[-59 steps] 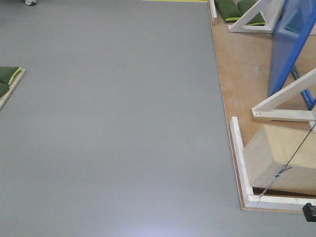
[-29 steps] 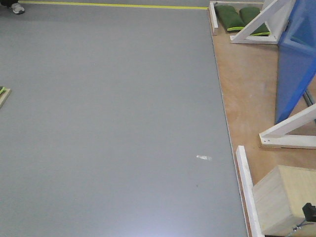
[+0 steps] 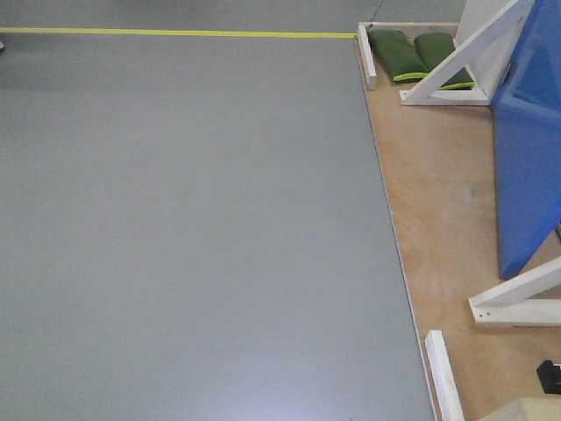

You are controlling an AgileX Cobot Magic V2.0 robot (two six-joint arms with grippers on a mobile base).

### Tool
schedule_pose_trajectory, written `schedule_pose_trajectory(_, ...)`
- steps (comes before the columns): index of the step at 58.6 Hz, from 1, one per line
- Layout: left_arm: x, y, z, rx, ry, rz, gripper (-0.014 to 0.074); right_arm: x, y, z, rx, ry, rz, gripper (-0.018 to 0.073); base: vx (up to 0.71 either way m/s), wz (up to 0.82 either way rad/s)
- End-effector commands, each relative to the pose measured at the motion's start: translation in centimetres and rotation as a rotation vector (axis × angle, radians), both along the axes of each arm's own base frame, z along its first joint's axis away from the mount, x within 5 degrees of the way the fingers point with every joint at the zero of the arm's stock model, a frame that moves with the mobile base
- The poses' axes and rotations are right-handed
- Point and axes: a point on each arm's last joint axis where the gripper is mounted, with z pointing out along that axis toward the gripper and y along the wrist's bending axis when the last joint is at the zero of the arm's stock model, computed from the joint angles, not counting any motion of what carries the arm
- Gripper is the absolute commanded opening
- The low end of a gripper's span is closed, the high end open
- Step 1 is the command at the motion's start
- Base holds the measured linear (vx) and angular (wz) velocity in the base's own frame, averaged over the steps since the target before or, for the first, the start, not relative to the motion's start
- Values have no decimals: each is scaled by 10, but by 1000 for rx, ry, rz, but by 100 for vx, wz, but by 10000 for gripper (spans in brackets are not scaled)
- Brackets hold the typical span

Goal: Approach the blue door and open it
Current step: 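Drive the base forward along the wooden platform toward the blue door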

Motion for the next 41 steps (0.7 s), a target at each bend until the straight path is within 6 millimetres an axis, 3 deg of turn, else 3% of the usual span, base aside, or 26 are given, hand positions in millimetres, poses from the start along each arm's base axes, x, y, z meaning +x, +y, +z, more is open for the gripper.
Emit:
schedule_pose_trajectory(1, -3, 0, 18, -13, -124, -5, 73, -1, 1, 7, -8, -94, 16, -1, 53, -3)
schedule_pose_trajectory(41, -3, 0, 18, -13, -124, -5, 73, -1, 1, 7, -8, -94, 16, -1, 52, -1)
